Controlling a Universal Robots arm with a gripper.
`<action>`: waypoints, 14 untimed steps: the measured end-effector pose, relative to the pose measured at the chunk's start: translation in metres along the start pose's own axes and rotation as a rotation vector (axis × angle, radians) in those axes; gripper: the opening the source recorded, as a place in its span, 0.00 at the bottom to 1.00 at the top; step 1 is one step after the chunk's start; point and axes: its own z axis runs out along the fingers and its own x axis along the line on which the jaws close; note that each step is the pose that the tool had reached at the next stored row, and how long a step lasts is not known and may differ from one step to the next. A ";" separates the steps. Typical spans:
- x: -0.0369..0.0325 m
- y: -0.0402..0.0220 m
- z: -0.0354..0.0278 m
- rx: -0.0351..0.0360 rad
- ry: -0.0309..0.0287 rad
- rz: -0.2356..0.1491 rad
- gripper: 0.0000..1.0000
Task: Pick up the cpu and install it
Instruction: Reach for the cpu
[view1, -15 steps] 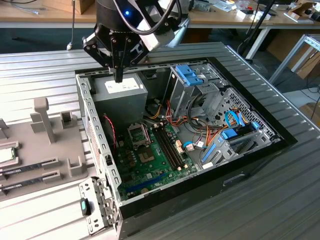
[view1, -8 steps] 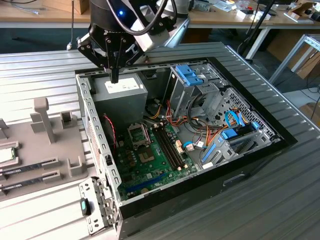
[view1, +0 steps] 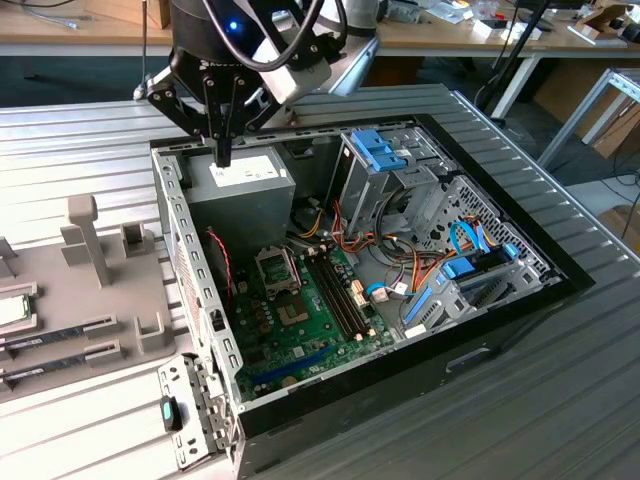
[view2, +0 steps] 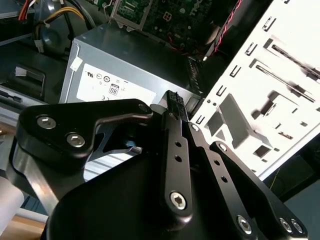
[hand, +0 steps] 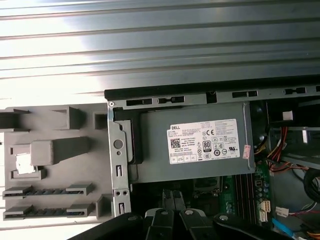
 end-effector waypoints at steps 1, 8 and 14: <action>0.0014 -0.0001 0.0000 0.0000 0.0000 0.000 0.11; 0.0113 -0.0008 -0.0003 0.0000 0.0000 0.000 0.11; 0.0170 -0.0013 -0.0005 0.0000 0.0000 0.000 0.11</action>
